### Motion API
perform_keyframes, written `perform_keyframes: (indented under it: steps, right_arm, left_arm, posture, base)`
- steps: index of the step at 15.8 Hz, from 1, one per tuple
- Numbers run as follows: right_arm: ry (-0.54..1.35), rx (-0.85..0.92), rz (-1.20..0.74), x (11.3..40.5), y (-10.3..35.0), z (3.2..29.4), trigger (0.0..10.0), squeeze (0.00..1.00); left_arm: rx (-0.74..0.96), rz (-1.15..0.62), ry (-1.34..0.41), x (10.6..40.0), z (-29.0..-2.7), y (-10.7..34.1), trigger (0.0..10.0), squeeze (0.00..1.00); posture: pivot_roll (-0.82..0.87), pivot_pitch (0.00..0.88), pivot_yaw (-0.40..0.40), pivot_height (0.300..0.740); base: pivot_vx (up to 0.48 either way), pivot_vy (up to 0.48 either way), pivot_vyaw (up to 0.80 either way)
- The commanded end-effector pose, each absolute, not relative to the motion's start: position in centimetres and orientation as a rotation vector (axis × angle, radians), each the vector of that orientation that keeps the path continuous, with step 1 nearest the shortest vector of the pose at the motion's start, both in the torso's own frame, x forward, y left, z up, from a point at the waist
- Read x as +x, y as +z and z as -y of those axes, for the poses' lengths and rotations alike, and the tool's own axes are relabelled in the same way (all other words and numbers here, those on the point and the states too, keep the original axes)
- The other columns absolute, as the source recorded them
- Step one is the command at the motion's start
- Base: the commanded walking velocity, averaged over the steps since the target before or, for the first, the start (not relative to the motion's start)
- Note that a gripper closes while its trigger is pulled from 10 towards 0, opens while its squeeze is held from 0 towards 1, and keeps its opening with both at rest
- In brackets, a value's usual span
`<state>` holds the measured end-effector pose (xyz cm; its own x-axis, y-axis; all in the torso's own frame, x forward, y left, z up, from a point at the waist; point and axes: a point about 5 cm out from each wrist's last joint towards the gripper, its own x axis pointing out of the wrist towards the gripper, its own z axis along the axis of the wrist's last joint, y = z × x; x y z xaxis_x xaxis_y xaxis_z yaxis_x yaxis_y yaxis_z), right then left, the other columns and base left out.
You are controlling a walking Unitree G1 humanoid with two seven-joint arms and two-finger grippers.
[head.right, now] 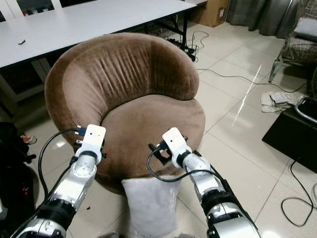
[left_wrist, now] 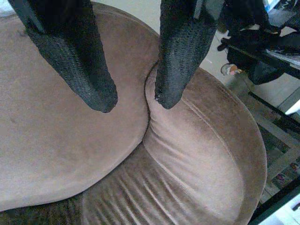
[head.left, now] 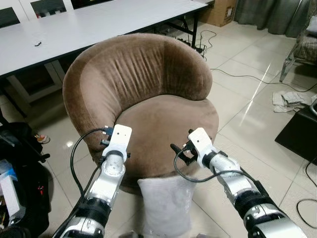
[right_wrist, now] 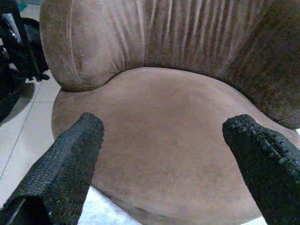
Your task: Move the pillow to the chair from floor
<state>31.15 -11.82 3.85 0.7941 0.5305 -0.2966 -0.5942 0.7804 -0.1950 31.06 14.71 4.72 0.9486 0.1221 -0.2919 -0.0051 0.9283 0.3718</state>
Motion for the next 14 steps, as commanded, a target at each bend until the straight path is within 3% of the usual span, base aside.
perform_keyframes:
  steps: [1, 7, 14]
  right_arm:
    - [0.617, -0.275, -0.224, 30.92, 3.79, 11.74, 10.0, 0.00]
    - [0.630, -0.296, -0.223, 30.88, 3.80, 11.55, 10.0, 0.00]
    - [0.642, -0.311, -0.220, 31.00, 4.04, 11.82, 10.0, 0.00]
  left_arm:
    - [0.398, -0.320, 0.069, 31.09, -14.82, 4.64, 10.0, 0.00]
    - [0.393, -0.323, 0.084, 30.94, -14.68, 4.43, 10.0, 0.00]
    - [0.378, -0.330, 0.114, 30.97, -15.44, 4.34, 10.0, 0.00]
  posture:
    - [-0.12, 0.000, 0.069, 0.655]
    - [-0.11, 0.000, 0.050, 0.595]
    - [-0.11, 0.000, 0.040, 0.580]
  base:
    - [0.000, 0.000, 0.00]
    - [0.000, 0.000, 0.00]
    - [0.000, 0.000, 0.00]
